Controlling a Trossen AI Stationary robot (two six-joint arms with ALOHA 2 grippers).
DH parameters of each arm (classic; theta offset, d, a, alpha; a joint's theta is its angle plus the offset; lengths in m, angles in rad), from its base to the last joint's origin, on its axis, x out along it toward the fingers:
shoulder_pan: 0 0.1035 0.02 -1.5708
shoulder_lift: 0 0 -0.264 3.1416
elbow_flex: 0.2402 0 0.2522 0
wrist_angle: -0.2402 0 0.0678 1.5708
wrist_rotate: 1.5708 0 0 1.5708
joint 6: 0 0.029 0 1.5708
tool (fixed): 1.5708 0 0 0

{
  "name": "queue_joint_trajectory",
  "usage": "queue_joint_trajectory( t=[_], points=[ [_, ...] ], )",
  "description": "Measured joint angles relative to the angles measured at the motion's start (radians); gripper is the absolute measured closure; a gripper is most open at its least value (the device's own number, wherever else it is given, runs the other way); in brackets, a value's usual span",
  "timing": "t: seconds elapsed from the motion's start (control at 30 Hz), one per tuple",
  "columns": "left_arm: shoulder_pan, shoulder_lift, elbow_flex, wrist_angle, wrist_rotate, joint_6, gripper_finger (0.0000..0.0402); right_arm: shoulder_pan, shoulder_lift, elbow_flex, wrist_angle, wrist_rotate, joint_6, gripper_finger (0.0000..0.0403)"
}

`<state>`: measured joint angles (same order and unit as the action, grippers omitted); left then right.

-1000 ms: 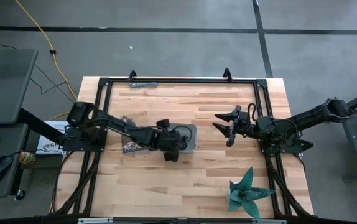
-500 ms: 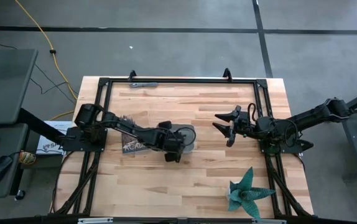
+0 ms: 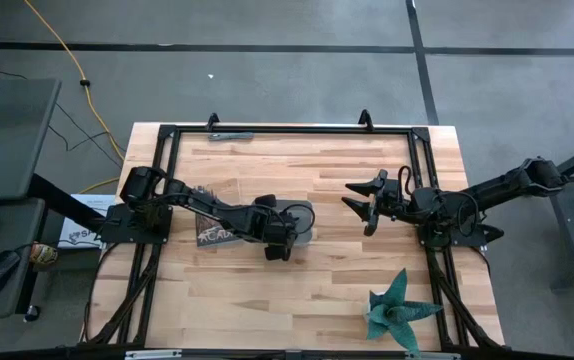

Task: Pick and place USB-C Cables
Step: Put the black violet charger cable into the gray bin

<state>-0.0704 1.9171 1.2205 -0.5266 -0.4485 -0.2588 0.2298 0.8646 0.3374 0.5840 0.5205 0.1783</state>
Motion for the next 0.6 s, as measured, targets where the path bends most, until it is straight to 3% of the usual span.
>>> queue_joint_trajectory(
  t=[0.6],
  points=[
    [-0.001, 0.0, -0.002, 0.008, -0.004, -0.005, 0.0321, 0.0, 0.0, 0.0, 0.0, 0.0, 0.0, 0.0208]
  ],
)
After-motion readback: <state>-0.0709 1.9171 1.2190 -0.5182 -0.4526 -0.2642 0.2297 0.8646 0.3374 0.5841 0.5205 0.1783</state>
